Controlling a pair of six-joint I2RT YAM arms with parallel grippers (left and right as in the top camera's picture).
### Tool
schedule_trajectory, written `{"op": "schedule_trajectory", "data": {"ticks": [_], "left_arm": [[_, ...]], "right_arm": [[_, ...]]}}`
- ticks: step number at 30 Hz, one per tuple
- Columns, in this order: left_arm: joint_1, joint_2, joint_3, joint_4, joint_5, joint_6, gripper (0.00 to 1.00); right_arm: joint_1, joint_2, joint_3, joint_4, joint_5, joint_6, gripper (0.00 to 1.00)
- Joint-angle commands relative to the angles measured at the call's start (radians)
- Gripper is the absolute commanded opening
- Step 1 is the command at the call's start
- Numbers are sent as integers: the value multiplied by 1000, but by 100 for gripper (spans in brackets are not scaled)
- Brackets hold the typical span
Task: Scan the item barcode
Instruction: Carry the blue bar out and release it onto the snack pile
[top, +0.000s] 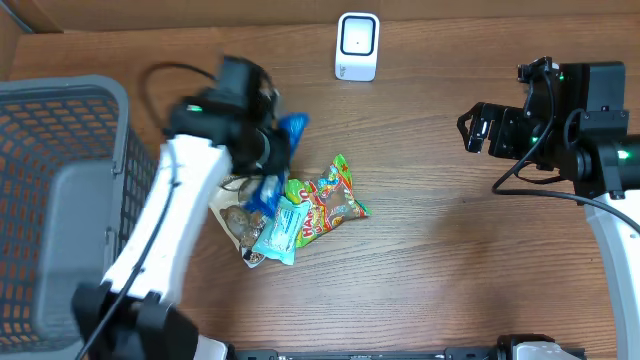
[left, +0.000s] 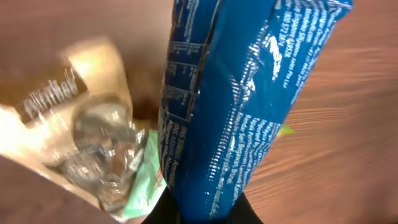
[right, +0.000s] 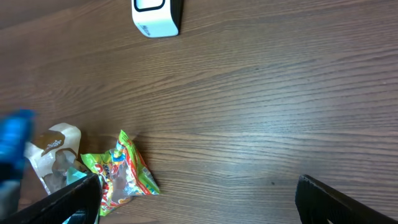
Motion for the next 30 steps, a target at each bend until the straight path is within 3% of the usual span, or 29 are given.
{"op": "schedule_trajectory", "data": {"ticks": [1,4,7,9,17,26,30], "left_arm": [[-28,37,-74,36,-127,-128,4],[-33,84,-105,54,-127,-139,16],[-33,110,-105,62,-127,-138,49],[-33,109,-96,61,-127,-134,62],[-24,44,94,-97,-146,-111,66],[-24,-102,54,-298,-262,-191,65],[-24,-204,-14,-315,-270,-192,64]], "right_arm": [[0,-4,1,7,-6,3,100],[0,-4,1,11,-6,3,100],[0,-4,1,13,-6,3,100],[0,-4,1,14,-6,3,100],[0,-4,1,12,-6,3,100],[0,-4,1,21,-6,3,100],[0,-4,1,21,-6,3,100]]}}
